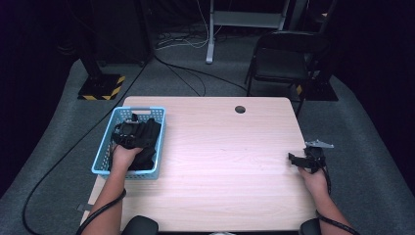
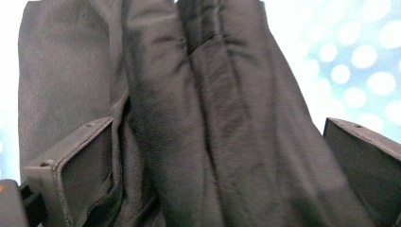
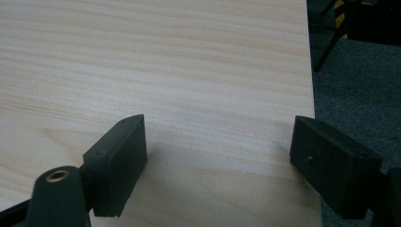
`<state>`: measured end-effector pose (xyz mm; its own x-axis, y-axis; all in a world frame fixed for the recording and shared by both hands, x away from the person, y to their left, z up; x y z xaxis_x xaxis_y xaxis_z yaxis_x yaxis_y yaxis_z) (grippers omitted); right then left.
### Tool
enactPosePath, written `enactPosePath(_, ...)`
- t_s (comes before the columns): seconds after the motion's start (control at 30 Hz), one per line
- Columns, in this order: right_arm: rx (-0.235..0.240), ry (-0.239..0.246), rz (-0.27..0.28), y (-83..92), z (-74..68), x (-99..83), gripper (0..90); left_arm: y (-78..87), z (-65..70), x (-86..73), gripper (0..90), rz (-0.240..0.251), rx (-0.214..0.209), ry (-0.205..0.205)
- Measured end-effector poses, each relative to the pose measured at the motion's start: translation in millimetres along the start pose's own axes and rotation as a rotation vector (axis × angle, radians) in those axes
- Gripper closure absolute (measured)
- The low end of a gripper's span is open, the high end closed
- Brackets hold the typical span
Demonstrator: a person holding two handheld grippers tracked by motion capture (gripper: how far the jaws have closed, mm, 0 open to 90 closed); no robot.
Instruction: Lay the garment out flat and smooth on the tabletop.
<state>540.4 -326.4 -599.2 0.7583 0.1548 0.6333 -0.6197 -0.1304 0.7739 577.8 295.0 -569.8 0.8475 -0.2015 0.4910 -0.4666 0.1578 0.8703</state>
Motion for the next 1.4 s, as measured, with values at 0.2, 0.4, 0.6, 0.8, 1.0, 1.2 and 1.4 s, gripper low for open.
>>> enactPosePath(0.2,0.001,0.001,0.000,0.0,-0.2,0.0,18.5,-6.7,-6.4,-3.5,0.0,-0.044,0.023,0.021)
enactPosePath(0.4,0.001,0.003,0.000,0.0,-0.2,0.0,18.5,-10.0,-10.5,-3.4,0.0,-0.058,0.032,0.012)
enactPosePath(0.6,0.001,0.003,0.000,0.0,-0.2,0.0,18.5,-12.6,-13.1,-0.5,0.0,-0.053,0.041,0.000)
enactPosePath(0.8,0.001,0.003,0.000,0.0,-0.3,0.0,18.5,-13.7,-13.7,0.3,0.0,-0.052,0.047,-0.006)
enactPosePath(1.0,0.001,0.003,0.000,0.0,-0.2,0.0,18.4,-18.2,-14.8,2.0,0.0,-0.059,0.057,-0.010)
enactPosePath(1.2,0.001,0.003,0.000,0.0,-0.2,0.0,18.5,-21.9,-16.2,0.7,3.0,-0.074,0.059,-0.007)
enactPosePath(1.4,0.001,0.004,0.000,0.0,-0.2,0.0,18.5,-21.3,-17.6,0.0,14.0,-0.072,0.040,-0.007)
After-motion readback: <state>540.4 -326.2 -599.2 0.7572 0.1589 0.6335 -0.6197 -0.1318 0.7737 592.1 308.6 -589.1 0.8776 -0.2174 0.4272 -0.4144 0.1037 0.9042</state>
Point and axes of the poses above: each handheld gripper's, and its own axes: y roughly backward along the jaws, x roughly out of its top, z roughly to its right, the point moved 10 cm from there along -y, roughly forward along the jaws, and after that the axes turned 11 degrees about -z, right-handed, at the moved point
